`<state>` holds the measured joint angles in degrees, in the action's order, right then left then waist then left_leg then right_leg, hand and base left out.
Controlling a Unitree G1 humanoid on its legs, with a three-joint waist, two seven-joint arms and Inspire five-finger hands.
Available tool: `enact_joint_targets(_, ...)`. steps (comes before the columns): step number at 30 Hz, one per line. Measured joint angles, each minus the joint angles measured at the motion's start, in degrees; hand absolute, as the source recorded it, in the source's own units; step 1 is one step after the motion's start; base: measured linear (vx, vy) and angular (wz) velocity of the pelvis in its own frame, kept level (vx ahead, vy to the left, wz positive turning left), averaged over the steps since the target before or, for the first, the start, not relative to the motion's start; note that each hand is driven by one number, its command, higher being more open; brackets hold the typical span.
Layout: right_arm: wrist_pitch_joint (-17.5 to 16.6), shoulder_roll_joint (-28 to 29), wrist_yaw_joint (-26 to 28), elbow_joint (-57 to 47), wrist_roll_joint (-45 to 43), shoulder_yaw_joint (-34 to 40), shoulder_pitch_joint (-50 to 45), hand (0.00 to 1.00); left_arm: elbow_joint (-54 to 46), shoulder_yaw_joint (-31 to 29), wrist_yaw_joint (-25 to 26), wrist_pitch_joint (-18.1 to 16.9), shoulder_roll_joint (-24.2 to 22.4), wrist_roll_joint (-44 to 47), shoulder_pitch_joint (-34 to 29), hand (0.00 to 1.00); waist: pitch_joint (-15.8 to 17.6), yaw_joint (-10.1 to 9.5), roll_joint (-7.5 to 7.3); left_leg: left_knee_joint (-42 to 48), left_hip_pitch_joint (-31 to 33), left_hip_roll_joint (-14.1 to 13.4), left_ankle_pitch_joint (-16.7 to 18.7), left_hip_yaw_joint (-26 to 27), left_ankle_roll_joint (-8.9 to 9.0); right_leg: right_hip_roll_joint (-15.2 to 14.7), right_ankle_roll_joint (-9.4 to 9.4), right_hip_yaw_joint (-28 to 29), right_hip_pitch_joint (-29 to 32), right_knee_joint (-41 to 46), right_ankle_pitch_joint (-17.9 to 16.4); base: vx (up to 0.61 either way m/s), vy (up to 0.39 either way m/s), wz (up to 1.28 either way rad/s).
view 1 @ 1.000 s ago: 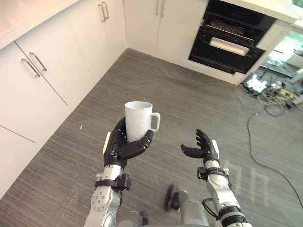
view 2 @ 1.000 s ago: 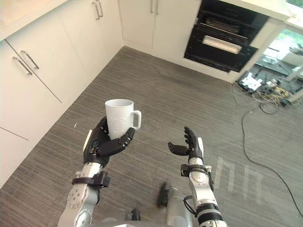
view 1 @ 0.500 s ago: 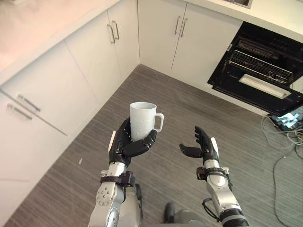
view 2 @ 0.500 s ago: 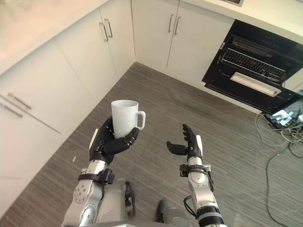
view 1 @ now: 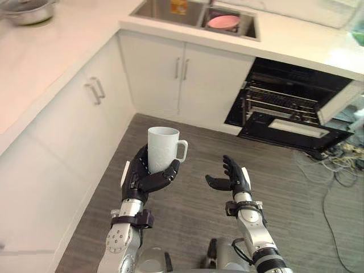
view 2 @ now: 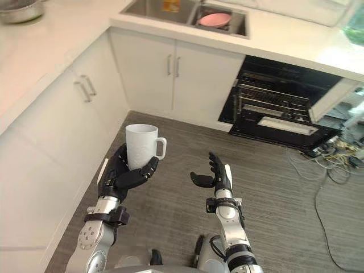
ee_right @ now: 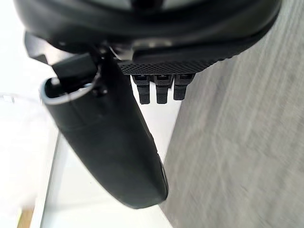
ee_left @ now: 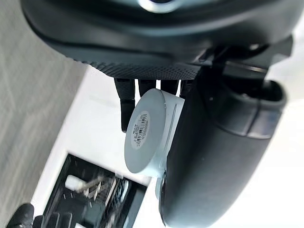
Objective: Walk over to the sink, pick up the cup, carry it to the dishwasher, place the cup inside the dishwasher, then close the dishwasher door
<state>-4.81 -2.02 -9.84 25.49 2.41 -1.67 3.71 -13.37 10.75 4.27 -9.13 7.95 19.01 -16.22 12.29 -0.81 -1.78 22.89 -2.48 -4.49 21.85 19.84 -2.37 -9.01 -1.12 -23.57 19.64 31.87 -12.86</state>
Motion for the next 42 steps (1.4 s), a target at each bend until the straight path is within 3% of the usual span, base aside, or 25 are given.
enact_joint_targets(1,0.0,0.0,-0.1,-0.1,0.1,0.0,0.0,0.9,0.0,0.0,0.0,0.0,0.0,0.0,0.6,0.3,-0.2,0.52,-0.35,-1.4,-2.2,0.6,0.6,0.7,1.16,1.7,0.96,-1.4,0.4,-9.6,4.1,0.56,0.0,-0.35)
enact_joint_targets(3,0.3,-0.3,-0.3,-1.1,0.2,0.3,-1.1,0.9,0.5,0.0,-0.2,0.0,-0.3,-0.5,1.1,0.3,-1.5,2.07,-0.51,-2.1,-5.2,1.4,1.9,-1.1,3.42,3.3,6.15,0.2,0.0,-13.2,16.4,0.66,-0.07,-0.01)
enact_joint_targets(5,0.6,-0.9,-0.3,-2.9,0.2,0.5,-2.4,0.9,0.8,0.1,-0.4,0.0,-1.7,-1.1,1.0,0.3,-2.5,1.82,1.8,3.7,-3.8,-1.9,2.1,-3.4,3.96,6.0,6.35,0.2,-1.2,-12.9,14.9,0.54,-0.105,-0.22)
enact_joint_targets(6,0.7,-1.0,-0.2,-5.5,0.1,0.7,-3.3,0.9,1.1,-0.5,-0.3,0.0,-3.0,-1.1,1.3,0.3,-2.5,1.64,3.35,13.5,-1.1,-4.8,0.7,-4.7,5.78,8.5,7.34,0.5,-3.2,-13.2,13.5,0.57,-0.091,-0.59)
enact_joint_targets(8,0.8,-1.0,-0.3,-9.8,0.0,0.7,-4.7,0.9,2.8,-1.5,-0.3,0.0,-4.2,-1.2,1.4,0.3,-2.4,1.35,4.86,30.7,3.6,-8.9,-10.6,-6.6,6.67,12.1,8.03,3.0,-8.9,-15.9,12.0,0.61,-0.047,-0.76)
enact_joint_targets(10,-0.8,-0.3,-1.4,-15.1,-0.8,1.4,-5.3,0.9,4.0,-0.6,-0.5,0.0,-3.9,-2.3,1.6,0.3,-2.5,0.45,4.49,41.8,11.3,-10.8,-7.4,-7.5,5.75,13.1,7.96,7.5,-16.0,-21.3,11.9,0.47,0.056,-0.77)
enact_joint_targets(12,-2.9,-0.2,-1.8,-17.0,-2.9,1.4,-4.3,0.9,4.0,-0.3,-0.8,0.0,-4.0,-2.5,1.2,0.3,-2.5,0.02,4.42,38.8,16.6,-10.8,-4.0,-7.5,3.87,12.4,7.86,11.2,-19.2,-23.7,11.8,0.41,0.141,-0.8)
enact_joint_targets(13,-3.4,-0.1,-1.7,-17.5,-3.7,1.3,-3.7,0.9,4.0,-0.4,-0.8,0.0,-4.0,-2.8,1.1,0.3,-2.5,-0.24,4.35,35.1,18.6,-10.6,-3.0,-8.0,3.74,11.8,7.39,13.0,-20.4,-24.5,11.7,0.44,0.27,-1.04)
enact_joint_targets(16,-5.0,0.0,-1.1,-17.8,-7.4,1.2,-3.2,0.9,4.0,-0.5,-0.8,0.0,-4.1,-3.3,1.1,0.3,-2.5,-0.79,4.37,12.5,20.8,-7.2,-5.0,-13.5,4.9,8.3,1.85,18.0,-22.7,-23.9,8.5,0.32,0.326,-0.72)
enact_joint_targets(17,-5.1,-0.3,-0.6,-17.7,-8.7,1.1,-3.2,0.9,4.1,-0.7,-0.8,-0.1,-4.7,-3.3,1.0,0.3,-2.7,-1.01,5.15,2.1,18.8,-6.2,-12.6,-16.4,6.14,7.8,-0.62,19.7,-22.4,-21.9,5.9,0.28,0.372,-0.62)
enact_joint_targets(18,-5.1,-0.1,-0.4,-17.6,-9.5,0.8,-3.5,0.9,4.2,-0.7,-0.7,-0.1,-4.6,-3.3,0.8,0.3,-2.8,-1.05,5.01,0.7,17.4,-5.4,-16.0,-16.0,4.63,7.0,-1.16,20.3,-22.9,-21.5,5.5,0.3,0.373,-0.53)
enact_joint_targets(19,-5.1,0.7,0.0,-17.8,-10.7,-0.4,-4.4,0.9,4.1,-1.5,-0.4,-0.2,-4.1,-3.3,0.1,0.3,-3.3,-0.94,3.2,0.1,15.9,-2.8,-16.2,-15.7,3.5,4.7,-1.84,20.5,-24.6,-22.9,5.6,0.27,0.266,-0.24)
enact_joint_targets(20,-5.2,0.8,0.4,-18.2,-11.5,-1.5,-4.7,0.9,4.0,-2.0,-0.4,-0.3,-4.0,-3.3,-0.1,0.3,-3.5,-0.75,2.53,0.4,15.8,-1.9,-15.7,-15.1,2.8,3.7,-2.42,20.5,-25.0,-23.3,5.4,0.34,0.295,-0.18)
enact_joint_targets(22,-5.3,0.9,2.5,-20.2,-12.6,-3.9,-4.9,0.9,3.9,-3.1,0.0,-0.4,-3.8,-3.3,-0.6,0.3,-3.7,-1.6,1.73,4.9,16.2,-1.0,-11.9,-13.1,0.0,1.8,-3.84,20.5,-25.7,-23.6,4.9,0.32,0.234,-0.3)
enact_joint_targets(23,-5.4,1.1,3.1,-20.5,-12.6,-4.3,-4.9,0.9,3.9,-3.2,0.3,-0.4,-3.8,-3.3,-1.0,0.3,-3.7,-1.88,1.73,6.1,16.1,-1.0,-10.7,-12.5,-0.24,1.4,-4.47,20.4,-25.5,-22.6,4.5,0.29,0.195,-0.46)
enact_joint_targets(25,-5.5,1.4,5.2,-21.0,-13.1,-6.0,-5.2,0.9,3.9,-3.1,0.4,-0.4,-3.5,-3.4,-2.4,0.3,-3.6,-2.13,1.49,7.1,13.4,-0.8,-7.6,-9.8,-1.23,-0.7,-8.07,19.8,-20.8,-9.6,2.0,0.28,0.177,-0.45)
enact_joint_targets(27,-5.5,2.3,6.1,-20.9,-13.1,-6.1,-5.8,0.9,3.9,-2.7,0.4,-0.4,-2.7,-3.5,-3.6,0.3,-3.5,-1.88,0.75,4.4,8.5,0.2,-7.0,-7.4,-2.18,-4.4,-8.19,16.4,-16.3,3.0,1.8,0.3,0.135,-0.49)
enact_joint_targets(30,-5.5,3.0,7.1,-20.9,-13.1,-6.7,-5.5,0.9,3.0,-3.1,0.4,-0.5,-1.9,-3.5,-5.2,0.3,-4.0,-1.53,-0.09,-0.8,2.6,0.7,-6.6,-3.5,-2.38,-7.0,-4.16,7.7,-11.1,10.2,-0.6,0.19,0.018,-0.62)
enact_joint_targets(32,-5.5,2.7,7.6,-20.9,-13.1,-8.1,-4.2,0.9,2.5,-3.1,0.3,-0.8,-2.0,-3.4,-5.4,0.3,-4.5,-1.42,-0.8,-2.6,0.7,0.2,-6.2,0.0,-1.47,-7.6,-0.55,-2.6,-7.8,6.0,-2.0,0.19,-0.06,-0.8)
enact_joint_targets(33,-5.5,2.6,7.7,-20.8,-13.1,-8.6,-3.8,0.9,2.5,-3.2,0.2,-0.8,-2.0,-3.4,-5.4,0.3,-4.7,-1.4,-1.11,-2.4,0.3,0.0,-5.9,0.9,-1.11,-7.5,0.08,-5.1,-7.5,3.6,-1.7,0.24,-0.115,-0.81)
enact_joint_targets(34,-5.5,2.5,8.0,-20.8,-13.1,-9.2,-2.9,0.9,2.6,-3.5,0.0,-0.8,-1.9,-3.4,-5.3,0.3,-4.8,-1.22,-1.42,-1.2,0.0,-0.6,-4.9,2.1,0.13,-6.1,2.52,-8.0,-7.3,-3.5,1.8,0.26,-0.117,-0.67)
enact_joint_targets(35,-5.5,1.6,8.2,-20.5,-13.2,-10.0,-2.4,0.9,3.5,-3.7,-0.4,-0.6,-2.3,-3.4,-4.9,0.3,-4.8,-0.71,0.18,0.6,-0.2,-2.3,-3.5,1.8,1.4,-2.8,3.66,-8.0,-8.9,-7.4,6.0,0.26,-0.101,-0.7)
enact_joint_targets(38,-5.5,-0.8,8.3,-20.4,-13.6,-10.3,-2.5,0.9,3.8,-3.6,-0.9,-0.6,-3.6,-3.5,-4.4,0.3,-5.0,-1.1,1.65,-0.4,-1.8,-5.1,-3.1,-1.5,2.24,3.6,4.31,-5.8,-12.0,-14.3,7.9,0.23,-0.072,-0.69)
enact_joint_targets(41,-5.5,-1.5,8.1,-20.4,-13.6,-8.9,-2.9,0.9,5.1,-3.4,-1.9,-0.6,-3.9,-3.5,-2.6,0.3,-4.9,-0.56,1.95,4.3,-0.9,-6.8,-3.3,-3.9,3.15,5.4,3.99,-5.8,-14.1,-16.3,7.4,0.15,-0.049,-0.12)
enact_joint_targets(42,-5.5,-1.5,8.0,-20.4,-13.7,-8.4,-3.2,0.9,5.6,-3.6,-1.9,-0.6,-4.1,-3.5,-1.9,0.3,-4.7,-0.48,2.39,10.4,1.0,-8.3,-3.9,-4.3,3.99,6.1,3.9,-5.9,-15.5,-17.5,7.4,0.11,-0.032,-0.05)
